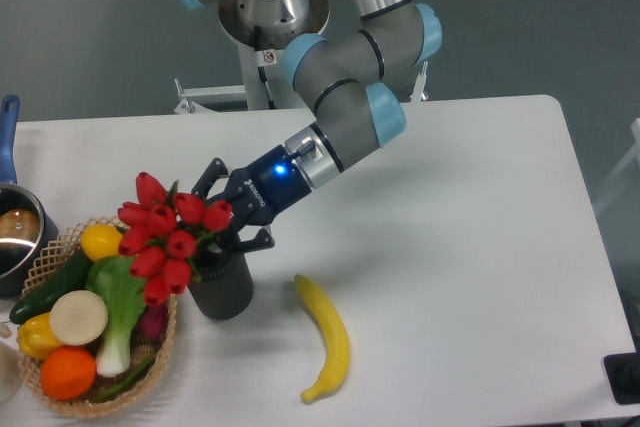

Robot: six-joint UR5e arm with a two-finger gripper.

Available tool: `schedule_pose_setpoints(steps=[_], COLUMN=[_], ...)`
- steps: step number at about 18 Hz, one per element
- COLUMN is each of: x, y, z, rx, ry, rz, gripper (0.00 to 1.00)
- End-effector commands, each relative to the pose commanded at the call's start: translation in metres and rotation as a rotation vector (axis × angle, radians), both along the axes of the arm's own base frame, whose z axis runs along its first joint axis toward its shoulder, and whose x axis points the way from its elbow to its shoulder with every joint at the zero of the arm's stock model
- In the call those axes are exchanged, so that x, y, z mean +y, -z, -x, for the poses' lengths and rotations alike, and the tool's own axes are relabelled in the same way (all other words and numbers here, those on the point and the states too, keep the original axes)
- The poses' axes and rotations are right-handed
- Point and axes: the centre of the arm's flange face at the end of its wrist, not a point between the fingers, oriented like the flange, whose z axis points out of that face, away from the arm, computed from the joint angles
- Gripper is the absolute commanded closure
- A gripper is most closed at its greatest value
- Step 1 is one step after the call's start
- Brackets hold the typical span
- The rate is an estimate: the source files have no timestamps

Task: Insert the flowers into the vase
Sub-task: 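Open the gripper and lift it away from the tulips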

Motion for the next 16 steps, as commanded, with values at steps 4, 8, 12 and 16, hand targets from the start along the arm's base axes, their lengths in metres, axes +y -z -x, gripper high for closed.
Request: schedule_pose_setpoints(steps=[4, 8, 12, 16], x=[-0.031, -0.068, -0.107, -0.122], y=[-0.028, -0.052, -0.073, -0.094], z=[0.012, 0.036, 0.094, 0.146], rx=[0.038, 0.079, 0.151, 0.364], ry=[-0.067, -0.158, -0.278, -0.357], rz=[-0.02, -0.039, -0.017, 0.197], gripper=[0.0, 0.0, 0.0, 0.0])
